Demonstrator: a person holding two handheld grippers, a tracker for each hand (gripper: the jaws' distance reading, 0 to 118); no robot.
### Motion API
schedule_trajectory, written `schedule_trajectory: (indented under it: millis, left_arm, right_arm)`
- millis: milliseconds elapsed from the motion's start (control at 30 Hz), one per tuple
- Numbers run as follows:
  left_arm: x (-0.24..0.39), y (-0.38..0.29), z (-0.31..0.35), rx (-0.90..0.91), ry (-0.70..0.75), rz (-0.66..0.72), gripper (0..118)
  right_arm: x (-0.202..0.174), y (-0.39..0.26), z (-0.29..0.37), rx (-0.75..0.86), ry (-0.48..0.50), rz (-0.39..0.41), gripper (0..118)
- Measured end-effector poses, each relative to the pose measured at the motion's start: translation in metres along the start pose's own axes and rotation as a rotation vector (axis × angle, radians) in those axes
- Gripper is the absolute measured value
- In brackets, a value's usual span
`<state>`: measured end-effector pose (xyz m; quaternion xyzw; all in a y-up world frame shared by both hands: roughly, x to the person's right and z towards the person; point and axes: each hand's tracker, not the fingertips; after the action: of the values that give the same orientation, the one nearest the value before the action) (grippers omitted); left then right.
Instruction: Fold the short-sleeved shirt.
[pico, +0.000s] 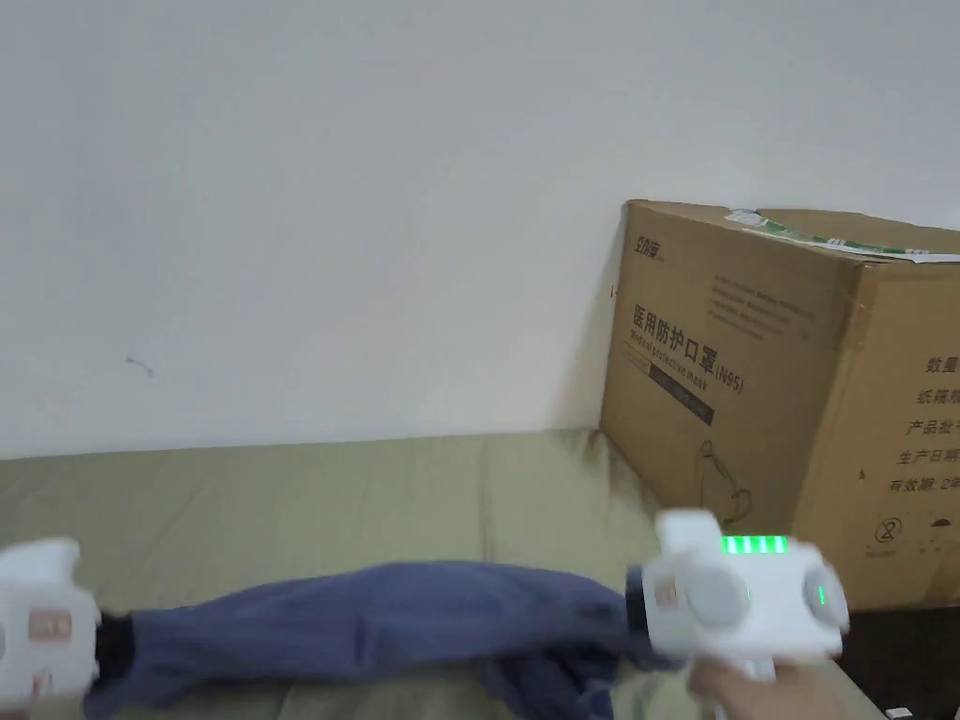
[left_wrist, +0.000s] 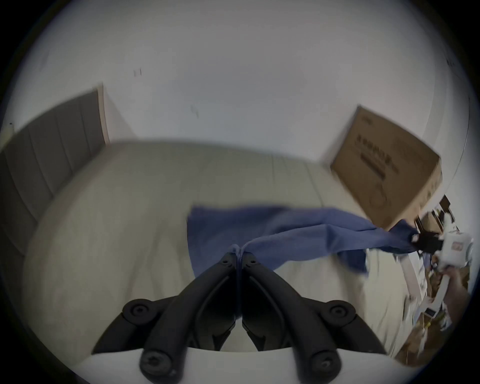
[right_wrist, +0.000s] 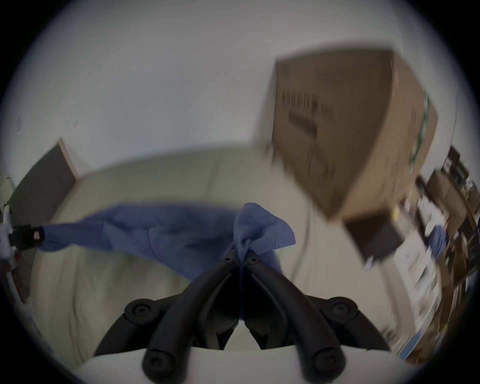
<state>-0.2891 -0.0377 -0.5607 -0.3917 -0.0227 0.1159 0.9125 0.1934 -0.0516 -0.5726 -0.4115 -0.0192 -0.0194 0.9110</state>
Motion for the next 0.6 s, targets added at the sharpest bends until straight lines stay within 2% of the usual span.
schedule_trajectory:
  millis: [100,200,300,433,600]
  left_arm:
    - [-0.015,-0.073,-0.001,-0.137,0.030,-0.021,1]
    - [-0.031,-0.139,0.031,-0.168,-0.009,-0.027,1]
    - [-0.046,-0.187,0.072,-0.164,-0.017,-0.042,1]
    - [-0.063,-0.234,0.126,-0.160,-0.022,-0.026,1]
    - [-0.076,-0.279,0.179,-0.146,-0.049,-0.028,1]
  right_arm:
    - [0.018,-0.101,0.008,-0.119,0.024,0.040,1]
    - [0.038,-0.175,0.048,-0.143,0.068,0.033,1]
    - [0.056,-0.220,0.092,-0.147,0.110,0.041,1]
    - [0.077,-0.261,0.135,-0.168,0.122,0.127,1]
    - [0.102,-0.294,0.165,-0.208,0.133,0.116,1]
